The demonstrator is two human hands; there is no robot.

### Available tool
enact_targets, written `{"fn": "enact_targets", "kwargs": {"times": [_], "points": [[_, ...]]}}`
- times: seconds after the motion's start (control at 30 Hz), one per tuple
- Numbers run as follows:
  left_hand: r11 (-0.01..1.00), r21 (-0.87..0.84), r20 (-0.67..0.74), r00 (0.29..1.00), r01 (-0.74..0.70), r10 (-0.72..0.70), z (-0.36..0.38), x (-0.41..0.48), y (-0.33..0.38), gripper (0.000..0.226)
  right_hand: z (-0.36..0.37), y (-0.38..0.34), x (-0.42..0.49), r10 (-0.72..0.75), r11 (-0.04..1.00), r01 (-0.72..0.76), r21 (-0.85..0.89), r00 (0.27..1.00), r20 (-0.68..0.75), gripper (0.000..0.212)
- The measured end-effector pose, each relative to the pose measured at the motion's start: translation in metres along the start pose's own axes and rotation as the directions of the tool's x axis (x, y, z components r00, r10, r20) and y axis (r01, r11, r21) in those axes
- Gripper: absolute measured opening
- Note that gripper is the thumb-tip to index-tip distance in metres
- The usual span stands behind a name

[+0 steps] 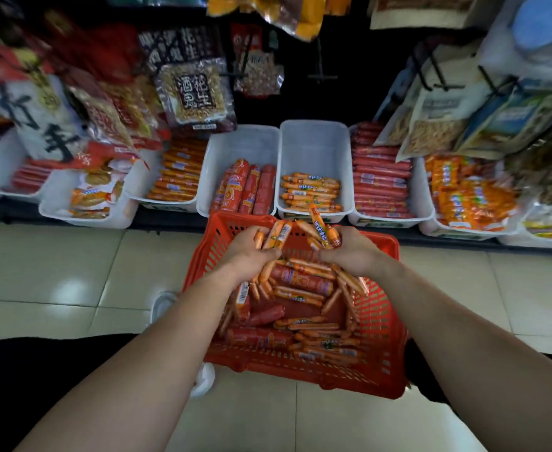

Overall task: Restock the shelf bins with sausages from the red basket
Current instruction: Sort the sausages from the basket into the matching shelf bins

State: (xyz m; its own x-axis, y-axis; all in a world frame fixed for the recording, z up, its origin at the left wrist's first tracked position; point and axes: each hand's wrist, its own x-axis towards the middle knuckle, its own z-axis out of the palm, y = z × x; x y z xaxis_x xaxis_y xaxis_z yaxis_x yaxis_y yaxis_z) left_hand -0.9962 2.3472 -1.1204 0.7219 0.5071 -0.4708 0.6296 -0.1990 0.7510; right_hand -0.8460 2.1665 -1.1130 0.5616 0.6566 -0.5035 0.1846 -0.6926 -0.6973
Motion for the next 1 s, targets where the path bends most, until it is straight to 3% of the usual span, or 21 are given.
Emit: {"fn": "enact_targets", "kwargs": {"times": [0.23,0.5,0.6,0.73,0.9,1.0], "points": [[0.999,0.051,-0.059,0.998,-0.006,0.009,-0.021,0.010,0.018,0.052,-0.040,-0.014,0.024,-0.090,0.991,0.077,-0.110,0.989,-0.118,0.029],[0.997,0.079,-0.109,0.994,-0.007,0.015,-0.030,0.057,0.010,0.045,-0.067,-0.028,0.105,-0.117,0.963,0.086,-0.255,0.987,-0.109,0.044],[0.998,0.057,-0.135,0.991,-0.006,0.014,-0.034,0.079,0.008,0.046,-0.066,-0.028,0.145,-0.136,0.904,0.092,-0.419,0.988,-0.077,0.048],[0.999,0.041,-0.149,0.989,0.002,0.004,-0.041,0.100,0.004,0.045,-0.054,-0.023,0.187,-0.133,0.792,0.095,-0.603,0.991,-0.018,0.071],[0.999,0.038,-0.151,0.988,-0.017,0.022,-0.046,0.112,-0.002,0.040,-0.047,-0.015,0.218,-0.055,0.666,0.082,-0.741,0.997,0.061,0.078],[0.999,0.045,-0.154,0.988,-0.014,0.021,-0.048,0.117,-0.008,0.043,-0.045,-0.010,0.226,-0.049,0.653,0.086,-0.752,0.996,0.071,0.076]]}}
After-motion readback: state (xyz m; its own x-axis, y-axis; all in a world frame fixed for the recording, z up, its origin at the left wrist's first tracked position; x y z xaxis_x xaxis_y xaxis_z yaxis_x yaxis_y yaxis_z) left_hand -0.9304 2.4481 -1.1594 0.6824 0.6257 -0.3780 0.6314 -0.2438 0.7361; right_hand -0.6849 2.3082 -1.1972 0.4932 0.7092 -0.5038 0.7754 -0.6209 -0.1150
